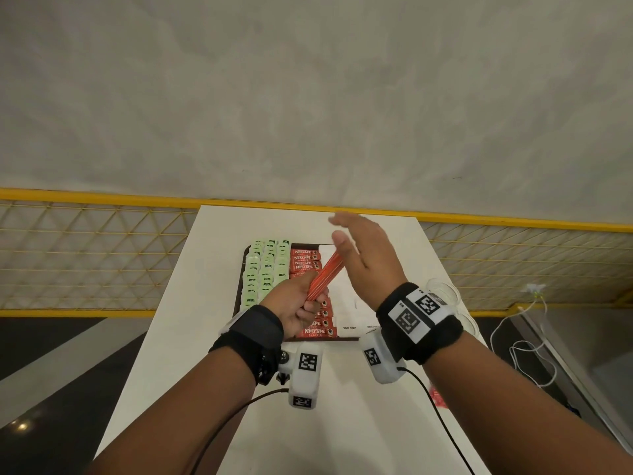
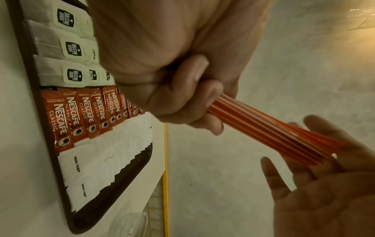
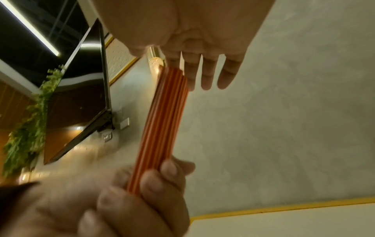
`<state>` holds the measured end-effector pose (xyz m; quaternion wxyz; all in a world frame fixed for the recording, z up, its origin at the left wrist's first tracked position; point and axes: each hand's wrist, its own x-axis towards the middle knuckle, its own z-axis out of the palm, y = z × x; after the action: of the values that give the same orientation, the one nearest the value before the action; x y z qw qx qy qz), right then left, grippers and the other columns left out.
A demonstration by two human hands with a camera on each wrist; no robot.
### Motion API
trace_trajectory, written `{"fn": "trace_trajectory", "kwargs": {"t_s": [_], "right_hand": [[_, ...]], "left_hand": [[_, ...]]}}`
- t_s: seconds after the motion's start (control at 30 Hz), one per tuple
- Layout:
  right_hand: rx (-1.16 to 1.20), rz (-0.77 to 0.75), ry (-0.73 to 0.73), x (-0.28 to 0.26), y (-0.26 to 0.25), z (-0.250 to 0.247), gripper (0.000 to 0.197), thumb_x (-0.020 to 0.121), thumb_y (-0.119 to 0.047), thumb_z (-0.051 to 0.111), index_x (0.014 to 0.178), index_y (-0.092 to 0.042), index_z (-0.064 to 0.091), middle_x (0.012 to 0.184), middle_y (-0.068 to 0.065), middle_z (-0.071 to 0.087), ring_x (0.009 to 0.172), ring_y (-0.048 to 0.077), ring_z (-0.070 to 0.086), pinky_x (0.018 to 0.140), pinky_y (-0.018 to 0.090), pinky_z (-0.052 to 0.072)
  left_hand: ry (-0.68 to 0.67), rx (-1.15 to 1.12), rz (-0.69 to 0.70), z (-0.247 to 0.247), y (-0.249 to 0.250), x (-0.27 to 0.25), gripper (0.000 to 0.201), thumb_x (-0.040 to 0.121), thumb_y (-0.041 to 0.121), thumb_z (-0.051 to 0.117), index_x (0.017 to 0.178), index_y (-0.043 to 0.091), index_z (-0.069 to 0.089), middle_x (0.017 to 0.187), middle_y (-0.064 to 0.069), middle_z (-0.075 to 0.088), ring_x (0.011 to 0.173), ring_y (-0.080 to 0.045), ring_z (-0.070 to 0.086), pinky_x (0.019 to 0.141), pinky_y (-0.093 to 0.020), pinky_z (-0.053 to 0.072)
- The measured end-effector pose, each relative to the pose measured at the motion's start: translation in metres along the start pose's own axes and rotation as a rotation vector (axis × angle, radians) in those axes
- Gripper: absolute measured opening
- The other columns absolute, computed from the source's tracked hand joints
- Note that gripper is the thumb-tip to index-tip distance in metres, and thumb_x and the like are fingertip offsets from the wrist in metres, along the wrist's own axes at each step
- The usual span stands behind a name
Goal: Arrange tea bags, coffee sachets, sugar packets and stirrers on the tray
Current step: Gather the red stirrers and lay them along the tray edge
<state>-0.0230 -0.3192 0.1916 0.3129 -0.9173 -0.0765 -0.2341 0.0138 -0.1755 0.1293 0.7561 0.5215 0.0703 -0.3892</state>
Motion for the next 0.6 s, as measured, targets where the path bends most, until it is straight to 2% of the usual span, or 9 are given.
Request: {"fn": "trace_trajectory", "kwargs": {"t_s": [0.07,0.1,0.17,0.23,0.33,0.4,0.47,0.53,0.6], "right_hand": [[0.071,0.026,-0.001,0.003,-0.004,-0.005,0.062,0.098,-0.057,0.019,0.140,-0.023,0.049,0.149,-0.006,0.044,0.139,0.008,0.034,0.115,0.028,0.023],[0.087,0.047,-0.057,0.004,-0.007,-0.005,0.062,0.099,-0.057,0.017,0.144,-0.023,0.045,0.152,-0.006,0.040,0.143,0.008,0.028,0.118,0.031,0.021],[0.053,0.091,-0.228,0.002,-0.011,-0.001,0.063,0.099,-0.055,0.014,0.146,-0.024,0.042,0.155,-0.006,0.037,0.146,0.007,0.022,0.120,0.038,0.019],[0.050,0.128,-0.313,-0.001,-0.011,0.003,0.065,0.097,-0.055,0.014,0.145,-0.024,0.044,0.154,-0.008,0.038,0.146,0.004,0.020,0.120,0.037,0.018],[0.126,0.164,-0.212,-0.002,-0.006,0.002,0.064,0.098,-0.059,0.015,0.145,-0.027,0.044,0.155,-0.011,0.035,0.145,0.002,0.019,0.119,0.031,0.017],[0.199,0.220,-0.116,-0.001,-0.002,0.002,0.071,0.093,-0.067,0.014,0.145,-0.029,0.044,0.154,-0.012,0.035,0.145,0.001,0.022,0.117,0.027,0.017],[0.225,0.245,-0.166,-0.002,-0.004,0.004,0.074,0.090,-0.071,0.015,0.145,-0.030,0.043,0.154,-0.012,0.036,0.143,0.002,0.026,0.120,0.032,0.020],[0.259,0.234,-0.224,-0.005,-0.005,0.008,0.067,0.094,-0.067,0.026,0.148,-0.029,0.038,0.155,-0.010,0.035,0.140,0.001,0.030,0.119,0.036,0.026],[0.430,0.296,-0.140,-0.006,0.000,0.006,0.075,0.087,-0.067,0.048,0.149,-0.028,0.032,0.154,-0.009,0.035,0.134,0.002,0.037,0.111,0.031,0.035]], "left_hand": [[0.024,0.031,0.034,-0.001,0.002,0.001,0.034,0.101,0.034,0.047,0.081,0.008,0.056,0.057,0.000,0.052,0.035,-0.003,0.034,0.030,-0.013,0.022],[0.037,0.055,0.046,-0.001,0.002,0.002,0.033,0.101,0.034,0.047,0.083,0.008,0.057,0.059,-0.001,0.053,0.036,-0.003,0.035,0.030,-0.013,0.022],[0.076,0.100,0.055,0.000,0.001,0.002,0.032,0.102,0.034,0.047,0.087,0.009,0.061,0.061,-0.002,0.055,0.038,-0.005,0.036,0.031,-0.013,0.022],[0.097,0.110,0.047,-0.002,-0.001,0.003,0.031,0.102,0.033,0.047,0.091,0.008,0.062,0.062,-0.003,0.056,0.040,-0.005,0.037,0.031,-0.013,0.023],[0.063,0.089,0.042,-0.008,-0.003,0.004,0.029,0.101,0.033,0.048,0.095,0.007,0.061,0.062,-0.002,0.054,0.039,-0.005,0.036,0.031,-0.013,0.024],[0.052,0.073,0.042,-0.010,-0.003,0.005,0.028,0.101,0.032,0.049,0.095,0.008,0.061,0.062,-0.001,0.053,0.038,-0.004,0.036,0.031,-0.013,0.025],[0.053,0.087,0.053,-0.007,-0.003,0.004,0.029,0.101,0.032,0.048,0.090,0.008,0.061,0.060,-0.001,0.053,0.038,-0.004,0.036,0.032,-0.013,0.024],[0.047,0.103,0.058,-0.003,-0.003,0.005,0.029,0.102,0.031,0.046,0.086,0.009,0.059,0.060,-0.001,0.052,0.038,-0.004,0.034,0.033,-0.014,0.022],[0.030,0.077,0.039,-0.002,-0.004,0.009,0.029,0.102,0.031,0.045,0.086,0.010,0.057,0.059,-0.001,0.051,0.037,-0.004,0.034,0.032,-0.013,0.022]]}}
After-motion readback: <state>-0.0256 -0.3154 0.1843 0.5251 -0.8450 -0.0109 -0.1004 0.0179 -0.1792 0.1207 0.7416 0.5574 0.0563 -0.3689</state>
